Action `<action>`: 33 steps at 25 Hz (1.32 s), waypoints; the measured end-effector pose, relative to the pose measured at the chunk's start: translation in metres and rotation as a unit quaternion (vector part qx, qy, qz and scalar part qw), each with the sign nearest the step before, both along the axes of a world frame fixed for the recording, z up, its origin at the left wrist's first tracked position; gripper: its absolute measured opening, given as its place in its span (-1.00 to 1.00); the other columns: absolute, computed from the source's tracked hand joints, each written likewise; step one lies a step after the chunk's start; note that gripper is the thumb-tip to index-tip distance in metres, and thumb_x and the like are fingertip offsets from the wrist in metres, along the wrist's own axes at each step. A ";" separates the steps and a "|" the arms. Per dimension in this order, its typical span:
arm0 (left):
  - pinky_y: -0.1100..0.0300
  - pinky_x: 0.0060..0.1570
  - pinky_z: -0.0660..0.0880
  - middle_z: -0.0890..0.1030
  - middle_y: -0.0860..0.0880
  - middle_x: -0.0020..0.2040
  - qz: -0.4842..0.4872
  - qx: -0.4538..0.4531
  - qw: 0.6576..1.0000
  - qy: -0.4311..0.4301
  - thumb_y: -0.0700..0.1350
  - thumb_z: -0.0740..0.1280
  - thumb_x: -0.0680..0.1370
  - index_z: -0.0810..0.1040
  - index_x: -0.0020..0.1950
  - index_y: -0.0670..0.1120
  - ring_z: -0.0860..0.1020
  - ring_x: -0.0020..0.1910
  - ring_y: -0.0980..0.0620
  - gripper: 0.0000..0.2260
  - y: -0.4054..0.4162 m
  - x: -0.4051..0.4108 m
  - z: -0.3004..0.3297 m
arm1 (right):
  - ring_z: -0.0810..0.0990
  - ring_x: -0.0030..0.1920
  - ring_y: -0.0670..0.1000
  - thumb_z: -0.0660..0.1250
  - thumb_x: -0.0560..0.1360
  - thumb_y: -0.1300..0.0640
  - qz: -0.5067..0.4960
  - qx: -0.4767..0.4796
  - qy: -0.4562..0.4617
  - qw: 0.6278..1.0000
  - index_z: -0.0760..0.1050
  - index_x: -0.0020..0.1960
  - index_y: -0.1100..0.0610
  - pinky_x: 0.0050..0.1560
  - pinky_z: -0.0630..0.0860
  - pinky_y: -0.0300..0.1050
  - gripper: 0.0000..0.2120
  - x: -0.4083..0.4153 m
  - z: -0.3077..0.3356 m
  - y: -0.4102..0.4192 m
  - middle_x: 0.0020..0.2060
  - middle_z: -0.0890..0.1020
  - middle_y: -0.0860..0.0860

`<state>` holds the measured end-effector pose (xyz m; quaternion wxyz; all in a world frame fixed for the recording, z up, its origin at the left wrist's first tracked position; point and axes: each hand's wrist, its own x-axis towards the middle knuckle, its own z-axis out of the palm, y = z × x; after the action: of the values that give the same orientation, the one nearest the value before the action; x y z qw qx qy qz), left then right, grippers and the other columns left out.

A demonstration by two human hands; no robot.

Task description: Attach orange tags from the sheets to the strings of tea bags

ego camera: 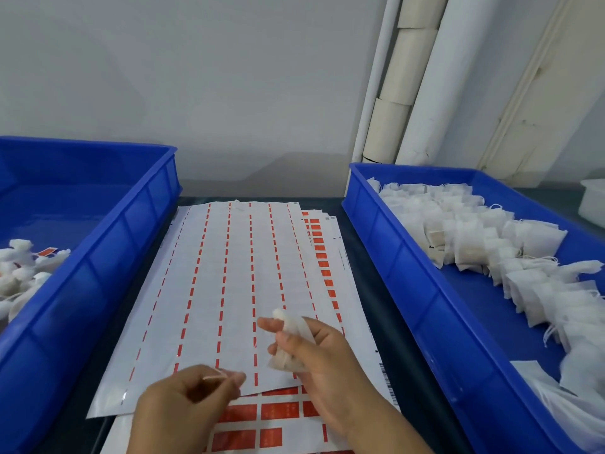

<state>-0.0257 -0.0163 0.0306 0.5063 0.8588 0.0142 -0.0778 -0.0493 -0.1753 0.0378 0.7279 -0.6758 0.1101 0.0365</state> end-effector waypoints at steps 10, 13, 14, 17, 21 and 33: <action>0.45 -0.04 0.41 0.56 0.21 0.00 -0.178 0.030 0.962 -0.204 -0.32 0.51 0.29 0.71 -0.28 0.10 0.54 -0.02 0.14 -0.71 0.006 0.004 0.010 | 0.55 0.10 -0.07 0.29 0.52 0.07 0.184 -0.189 0.001 0.965 0.57 0.04 -0.10 0.12 0.45 -0.19 -0.85 0.005 -0.011 0.015 -0.01 0.62 -0.12; 0.52 -0.16 0.43 0.59 0.23 -0.17 -0.153 -0.041 0.980 -0.118 -0.24 0.43 0.39 0.71 -0.24 0.06 0.51 -0.04 0.26 -0.81 0.000 0.008 0.004 | 0.56 0.10 -0.07 0.29 0.48 0.02 0.194 -0.177 -0.015 0.965 0.53 0.11 -0.05 0.18 0.48 -0.11 -0.79 0.004 -0.011 0.016 0.05 0.62 -0.06; 0.48 -0.19 0.45 0.58 0.23 -0.17 -0.140 -0.052 0.983 -0.109 -0.22 0.42 0.39 0.70 -0.25 0.05 0.51 -0.07 0.26 -0.84 -0.003 0.007 0.004 | 0.57 0.08 -0.10 0.29 0.48 0.01 0.188 -0.167 -0.016 0.968 0.53 0.13 -0.05 0.15 0.48 -0.15 -0.77 0.004 -0.012 0.017 0.03 0.62 -0.08; 0.32 -0.25 0.44 0.61 0.08 -0.25 -0.071 -0.088 0.988 -0.105 -0.18 0.39 0.43 0.64 -0.27 0.05 0.57 -0.18 0.06 -0.86 -0.010 0.005 0.000 | 0.57 -0.02 -0.16 0.29 0.49 0.05 0.156 -0.149 -0.016 0.976 0.54 0.09 -0.09 0.00 0.47 -0.33 -0.80 0.002 -0.016 0.022 -0.10 0.62 -0.21; 0.30 -0.34 0.45 0.64 0.05 -0.34 0.009 -0.114 0.990 -0.077 -0.15 0.36 0.48 0.59 -0.23 0.03 0.60 -0.31 0.06 -0.88 -0.019 0.007 -0.006 | 0.55 -0.28 -0.17 0.32 0.39 0.08 0.066 -0.119 -0.052 0.989 0.56 -0.23 -0.04 -0.29 0.47 -0.34 -0.94 -0.001 -0.020 0.033 -0.38 0.55 -0.15; 0.16 -0.34 0.51 0.60 0.09 -0.43 0.060 -0.120 0.991 -0.011 -0.05 0.33 0.52 0.59 -0.30 0.01 0.51 -0.53 0.13 -0.80 -0.028 0.019 -0.003 | 0.63 -0.20 -0.13 0.25 0.53 -0.04 -0.150 -0.540 -0.356 0.748 0.69 -0.07 0.06 -0.12 0.55 -0.23 -0.72 0.004 -0.044 0.025 -0.23 0.69 -0.09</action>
<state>-0.0071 -0.0448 0.0272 0.6094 0.7903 0.0504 -0.0388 -0.0450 -0.1504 -0.0059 0.2239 -0.8948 -0.0561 -0.3822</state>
